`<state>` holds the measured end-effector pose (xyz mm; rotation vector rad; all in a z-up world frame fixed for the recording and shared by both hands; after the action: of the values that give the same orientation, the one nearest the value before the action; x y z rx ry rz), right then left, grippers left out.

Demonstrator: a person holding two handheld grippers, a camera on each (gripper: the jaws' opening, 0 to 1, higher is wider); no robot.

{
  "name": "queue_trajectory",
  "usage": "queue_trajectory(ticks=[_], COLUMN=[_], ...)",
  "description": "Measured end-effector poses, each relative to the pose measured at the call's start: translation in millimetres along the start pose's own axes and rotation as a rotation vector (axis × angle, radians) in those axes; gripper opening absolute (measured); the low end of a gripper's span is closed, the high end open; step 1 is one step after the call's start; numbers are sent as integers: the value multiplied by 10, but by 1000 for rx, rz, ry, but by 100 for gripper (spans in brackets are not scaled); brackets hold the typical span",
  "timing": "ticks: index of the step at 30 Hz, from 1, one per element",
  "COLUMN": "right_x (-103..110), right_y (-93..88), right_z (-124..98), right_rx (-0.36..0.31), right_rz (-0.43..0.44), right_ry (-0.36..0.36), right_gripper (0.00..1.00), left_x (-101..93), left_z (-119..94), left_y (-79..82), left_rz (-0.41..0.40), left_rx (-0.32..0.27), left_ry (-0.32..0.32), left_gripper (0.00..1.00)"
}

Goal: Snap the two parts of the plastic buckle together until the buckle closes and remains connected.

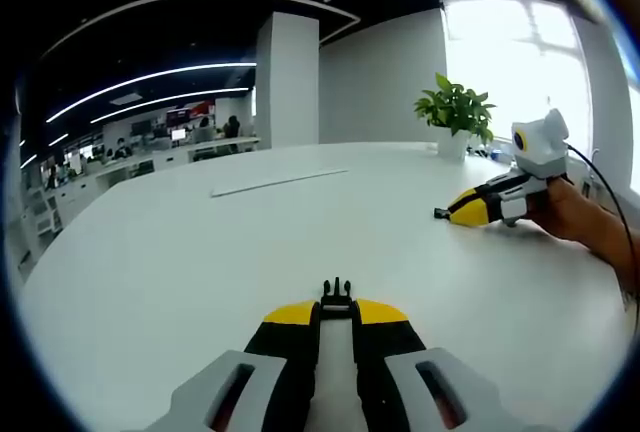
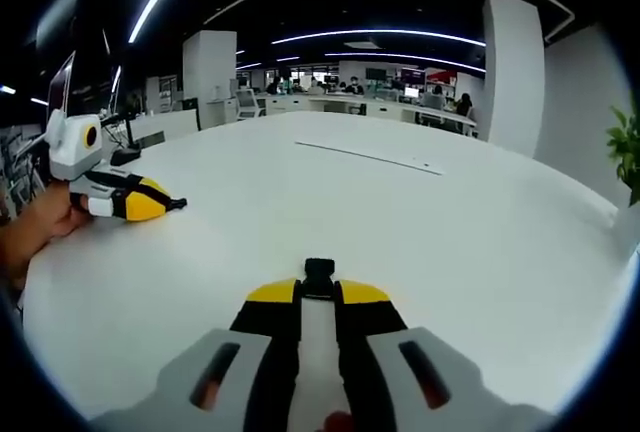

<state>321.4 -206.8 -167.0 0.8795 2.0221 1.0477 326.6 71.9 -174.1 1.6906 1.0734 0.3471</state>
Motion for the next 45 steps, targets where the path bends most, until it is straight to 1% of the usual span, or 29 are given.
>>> queue_trajectory(ticks=[10, 25, 31, 35, 45], right_x=[-16, -12, -10, -24, -11], right_y=[-4, -4, 0, 56, 55], right_z=[-5, -1, -6, -54, -50], right_rx=[5, -2, -2, -38, -36], right_rz=[7, -1, -6, -1, -3], right_ry=[-13, -2, 4, -9, 4], right_gripper=[14, 13, 13, 13, 13], left_x=[-1, 3, -23, -36, -50], left_z=[2, 9, 12, 5, -9], left_y=[1, 2, -6, -9, 21], left_rz=[0, 0, 12, 22, 16], left_rx=[-1, -1, 4, 6, -7], left_ry=[0, -5, -23, -26, -38], left_gripper=[12, 12, 12, 12, 12])
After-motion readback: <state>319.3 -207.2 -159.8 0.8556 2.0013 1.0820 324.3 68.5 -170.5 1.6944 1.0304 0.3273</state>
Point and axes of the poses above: the point that each gripper's makers call its tool centre point, and the gripper's own axes: z roughly forward along the fingers, x roughly to its left, y roughly out of its top, the point moved 8 cm from there along -z, roughly backward along the fingers, and after that the axes turned 13 degrees about -z, right-handed, at the moved point
